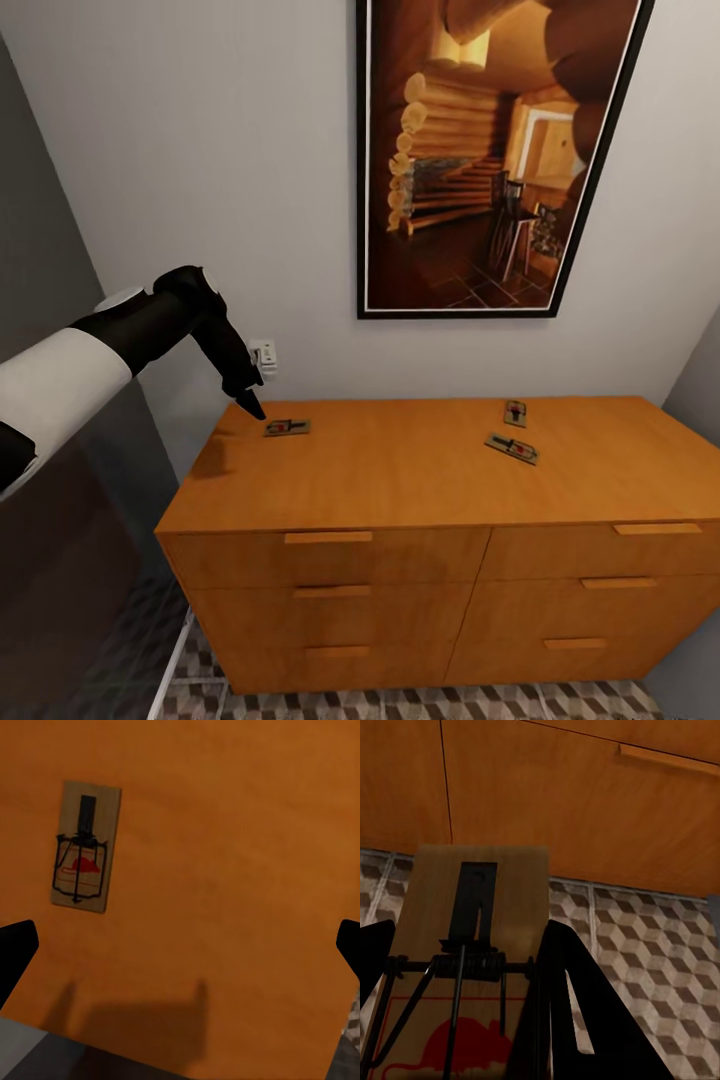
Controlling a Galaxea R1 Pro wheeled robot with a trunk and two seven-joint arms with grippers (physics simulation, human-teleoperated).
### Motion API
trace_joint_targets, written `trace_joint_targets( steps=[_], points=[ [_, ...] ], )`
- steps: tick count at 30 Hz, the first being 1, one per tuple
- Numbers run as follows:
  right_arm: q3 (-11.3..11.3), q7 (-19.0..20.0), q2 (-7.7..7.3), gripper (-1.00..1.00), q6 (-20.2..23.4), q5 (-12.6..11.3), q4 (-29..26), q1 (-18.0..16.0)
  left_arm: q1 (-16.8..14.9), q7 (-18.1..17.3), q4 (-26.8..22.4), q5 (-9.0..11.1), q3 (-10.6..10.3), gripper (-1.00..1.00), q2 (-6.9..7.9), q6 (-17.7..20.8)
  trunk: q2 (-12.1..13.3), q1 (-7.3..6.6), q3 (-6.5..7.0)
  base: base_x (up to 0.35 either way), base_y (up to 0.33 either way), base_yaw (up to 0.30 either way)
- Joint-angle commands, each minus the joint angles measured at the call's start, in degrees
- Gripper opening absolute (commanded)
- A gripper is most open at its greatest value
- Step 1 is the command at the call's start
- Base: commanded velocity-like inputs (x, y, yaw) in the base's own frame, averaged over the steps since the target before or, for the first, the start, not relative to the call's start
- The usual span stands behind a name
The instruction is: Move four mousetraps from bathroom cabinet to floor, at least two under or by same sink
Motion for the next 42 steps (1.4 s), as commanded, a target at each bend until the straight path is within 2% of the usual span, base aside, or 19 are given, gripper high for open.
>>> trace_joint_targets(
  steps=[1, 28, 36, 42],
  points=[
    [-0.17, -0.25, 0.00, -1.00, -0.15, 0.46, 0.05, -0.05, -0.06, -0.32, -0.12, -0.27, -0.14, 1.00, 0.05, 0.63, -0.03, 0.00, -0.14, 0.000, 0.000, 0.000],
    [-0.22, -0.20, 0.00, -1.00, -0.15, 0.46, 0.05, -0.05, -0.06, -0.32, -0.12, -0.29, -0.25, 1.00, 0.05, 0.67, -0.03, 0.00, -2.11, 0.034, 0.028, 0.000],
    [-0.19, -0.22, 0.00, -1.00, -0.15, 0.46, 0.05, -0.05, -0.06, -0.32, -0.04, -2.25, -0.38, 1.00, -0.02, 0.67, -0.03, 0.00, -2.69, 0.002, 0.002, 0.000],
    [-0.18, -0.19, 0.00, -1.00, -0.15, 0.46, 0.05, -0.05, -0.06, -0.32, -0.03, -2.71, -0.39, 1.00, -0.04, 0.67, -0.03, 0.00, -3.10, 0.000, 0.000, 0.000]
  ],
)
